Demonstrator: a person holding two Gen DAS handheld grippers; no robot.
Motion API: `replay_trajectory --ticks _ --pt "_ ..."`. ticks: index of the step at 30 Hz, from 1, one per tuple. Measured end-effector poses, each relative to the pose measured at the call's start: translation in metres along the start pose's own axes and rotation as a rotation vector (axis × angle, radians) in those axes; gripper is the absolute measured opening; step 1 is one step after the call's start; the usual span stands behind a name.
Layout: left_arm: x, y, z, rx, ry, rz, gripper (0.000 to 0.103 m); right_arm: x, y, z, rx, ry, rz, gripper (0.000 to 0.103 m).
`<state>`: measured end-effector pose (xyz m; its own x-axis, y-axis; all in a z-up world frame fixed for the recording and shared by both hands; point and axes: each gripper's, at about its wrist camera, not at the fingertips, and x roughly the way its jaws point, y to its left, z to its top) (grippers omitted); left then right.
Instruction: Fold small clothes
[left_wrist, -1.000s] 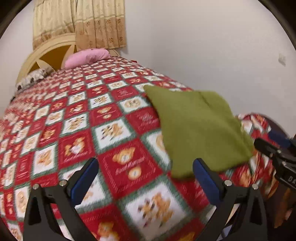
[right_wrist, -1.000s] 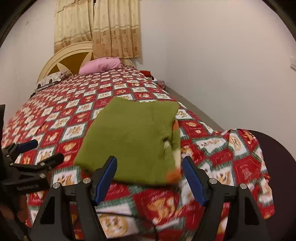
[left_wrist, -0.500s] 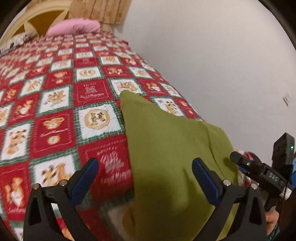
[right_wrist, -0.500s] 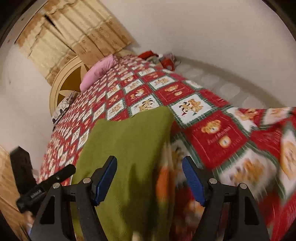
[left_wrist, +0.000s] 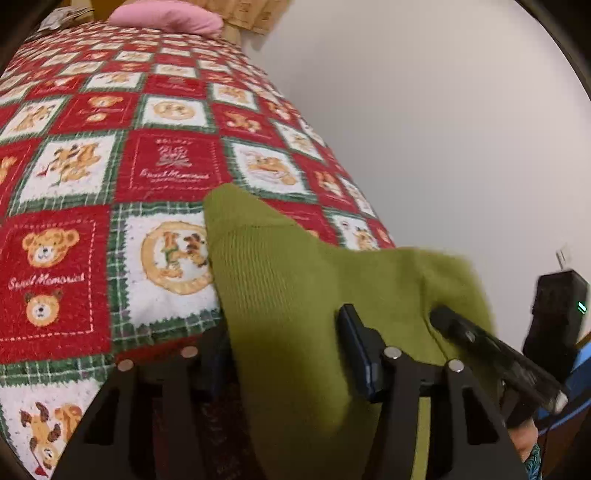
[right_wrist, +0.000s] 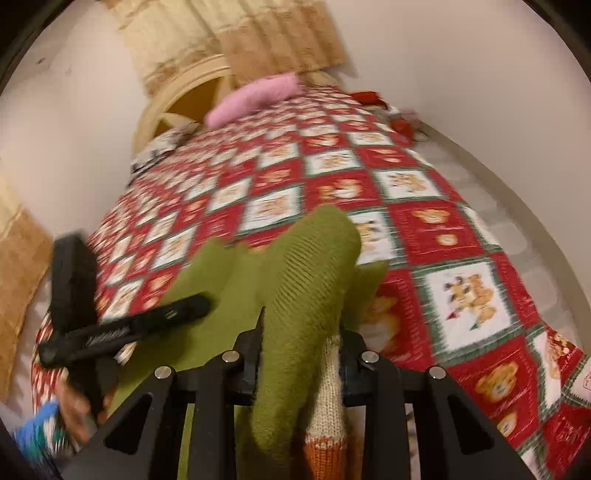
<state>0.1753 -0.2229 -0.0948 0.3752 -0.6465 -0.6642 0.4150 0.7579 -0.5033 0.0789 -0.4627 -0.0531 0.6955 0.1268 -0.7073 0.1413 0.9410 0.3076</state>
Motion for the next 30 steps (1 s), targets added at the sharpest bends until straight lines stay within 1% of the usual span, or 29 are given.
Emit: replay_trajectory --ticks 1,3,5,6,8,9,11,13,15,17,18,19,21,23,24,26,28,30 --pt "0.001 -0.006 -0.001 0.030 -0.008 0.032 0.054 0.013 -0.010 0.001 0.014 0.017 -0.009 0.027" --pt "0.005 -0.018 -0.002 0.095 -0.023 0.113 0.056 0.023 -0.025 0.005 0.064 0.009 0.040 0.027" --pt "0.008 -0.027 -0.003 0.128 -0.030 0.187 0.067 0.027 -0.032 0.007 0.091 0.020 0.047 0.027" --pt "0.009 -0.029 -0.002 0.133 -0.027 0.211 0.069 0.026 -0.032 0.007 0.095 0.027 0.042 0.030" --pt "0.006 -0.030 0.001 0.139 -0.012 0.219 0.070 0.021 -0.029 0.010 0.075 0.044 0.001 0.036" --pt "0.001 -0.031 0.001 0.149 -0.012 0.221 0.070 0.008 -0.024 0.011 0.055 0.030 -0.030 0.038" --pt "-0.014 -0.036 -0.001 0.177 -0.033 0.246 0.070 -0.022 -0.018 0.007 0.034 -0.030 -0.078 0.038" --pt "-0.033 -0.039 -0.008 0.211 -0.054 0.270 0.069 -0.063 -0.010 -0.005 -0.001 -0.113 -0.121 0.040" --pt "-0.051 -0.043 -0.021 0.247 -0.059 0.261 0.069 -0.085 -0.004 -0.018 -0.024 -0.123 -0.116 0.040" --pt "-0.055 -0.046 -0.030 0.276 -0.062 0.259 0.069 -0.105 0.007 -0.039 -0.048 -0.118 -0.109 0.040" --pt "-0.062 -0.051 -0.041 0.295 -0.066 0.258 0.069 -0.111 0.013 -0.051 -0.059 -0.117 -0.101 0.040" --pt "-0.061 -0.054 -0.046 0.302 -0.068 0.260 0.069 -0.113 0.020 -0.065 -0.067 -0.103 -0.093 0.040" --pt "-0.061 -0.058 -0.057 0.304 -0.074 0.268 0.069 -0.106 0.027 -0.085 -0.070 -0.065 -0.110 0.040" --pt "-0.056 -0.063 -0.066 0.324 -0.081 0.302 0.069 -0.090 0.030 -0.104 -0.072 -0.016 -0.149 0.040" --pt "-0.055 -0.065 -0.072 0.356 -0.096 0.335 0.069 -0.086 0.031 -0.111 -0.063 -0.005 -0.168 0.040" --pt "-0.059 -0.069 -0.075 0.399 -0.102 0.380 0.070 -0.086 0.035 -0.121 -0.032 -0.030 -0.197 0.040" --pt "-0.073 -0.070 -0.077 0.397 -0.103 0.375 0.070 -0.100 0.042 -0.127 -0.008 -0.058 -0.226 0.040" --pt "-0.090 -0.071 -0.082 0.395 -0.107 0.373 0.074 -0.122 0.052 -0.138 0.013 -0.125 -0.242 0.041"
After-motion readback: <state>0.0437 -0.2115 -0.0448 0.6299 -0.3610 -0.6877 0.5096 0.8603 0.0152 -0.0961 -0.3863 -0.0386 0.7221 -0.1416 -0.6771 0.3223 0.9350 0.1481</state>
